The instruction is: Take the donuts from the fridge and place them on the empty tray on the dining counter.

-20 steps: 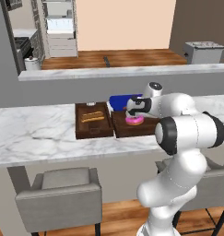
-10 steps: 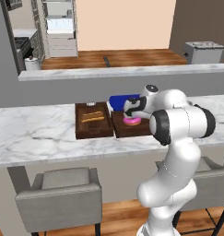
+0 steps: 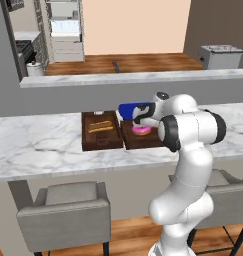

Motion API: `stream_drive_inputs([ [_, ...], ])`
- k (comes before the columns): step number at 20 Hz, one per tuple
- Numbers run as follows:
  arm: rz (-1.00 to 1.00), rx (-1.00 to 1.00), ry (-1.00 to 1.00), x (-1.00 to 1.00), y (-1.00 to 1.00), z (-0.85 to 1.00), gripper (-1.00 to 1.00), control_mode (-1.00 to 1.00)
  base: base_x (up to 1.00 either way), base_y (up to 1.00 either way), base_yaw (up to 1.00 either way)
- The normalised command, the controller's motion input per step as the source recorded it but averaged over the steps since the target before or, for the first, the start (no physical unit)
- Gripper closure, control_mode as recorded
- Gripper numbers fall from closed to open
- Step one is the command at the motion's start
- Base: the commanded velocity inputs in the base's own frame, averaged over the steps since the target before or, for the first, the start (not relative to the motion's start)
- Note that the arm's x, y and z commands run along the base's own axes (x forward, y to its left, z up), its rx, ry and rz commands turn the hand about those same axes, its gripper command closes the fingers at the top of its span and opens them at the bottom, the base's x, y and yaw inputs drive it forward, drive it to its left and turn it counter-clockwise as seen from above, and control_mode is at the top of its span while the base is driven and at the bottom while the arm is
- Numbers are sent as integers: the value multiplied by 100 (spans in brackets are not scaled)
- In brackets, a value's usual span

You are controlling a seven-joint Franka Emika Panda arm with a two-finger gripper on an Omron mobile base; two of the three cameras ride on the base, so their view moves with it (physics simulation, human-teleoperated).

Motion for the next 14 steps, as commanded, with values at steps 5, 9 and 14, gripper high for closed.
stream_drive_inputs([
  [5,0,5,0,25,0,-24,100,-100,0,0,0],
  [9,0,4,0,23,0,-20,100,-100,0,0,0],
  [14,0,1,0,21,0,-22,100,-100,0,0,0],
])
